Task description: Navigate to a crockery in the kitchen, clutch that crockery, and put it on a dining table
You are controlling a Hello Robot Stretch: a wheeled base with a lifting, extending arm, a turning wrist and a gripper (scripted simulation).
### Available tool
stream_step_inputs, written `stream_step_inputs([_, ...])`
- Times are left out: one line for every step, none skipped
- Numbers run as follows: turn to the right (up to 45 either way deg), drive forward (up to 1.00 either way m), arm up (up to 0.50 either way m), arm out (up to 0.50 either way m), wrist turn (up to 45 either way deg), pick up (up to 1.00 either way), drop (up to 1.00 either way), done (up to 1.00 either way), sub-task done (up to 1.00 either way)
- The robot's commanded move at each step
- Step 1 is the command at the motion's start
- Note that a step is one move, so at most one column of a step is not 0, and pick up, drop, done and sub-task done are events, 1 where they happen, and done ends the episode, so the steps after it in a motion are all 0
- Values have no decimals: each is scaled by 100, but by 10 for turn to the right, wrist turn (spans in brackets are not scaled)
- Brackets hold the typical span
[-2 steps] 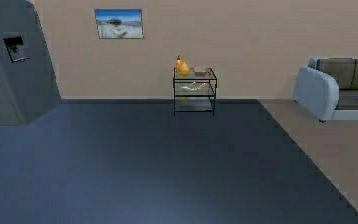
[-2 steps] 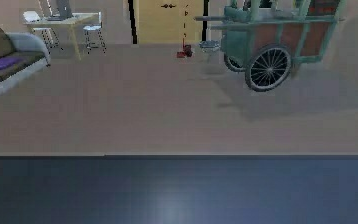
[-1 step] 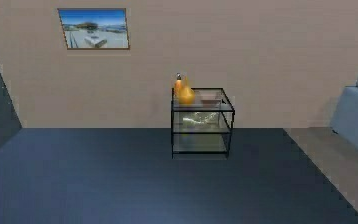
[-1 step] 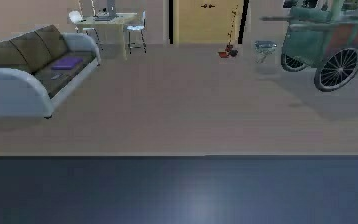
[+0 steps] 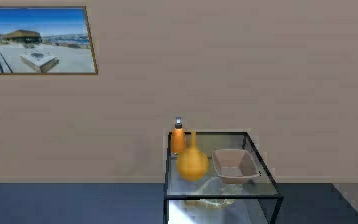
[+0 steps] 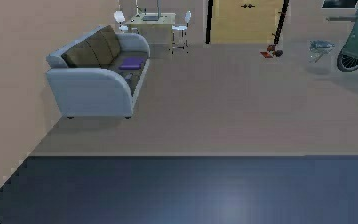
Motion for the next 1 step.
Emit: stream_step_inputs([-90,0,0,0,0,0,0,0,0])
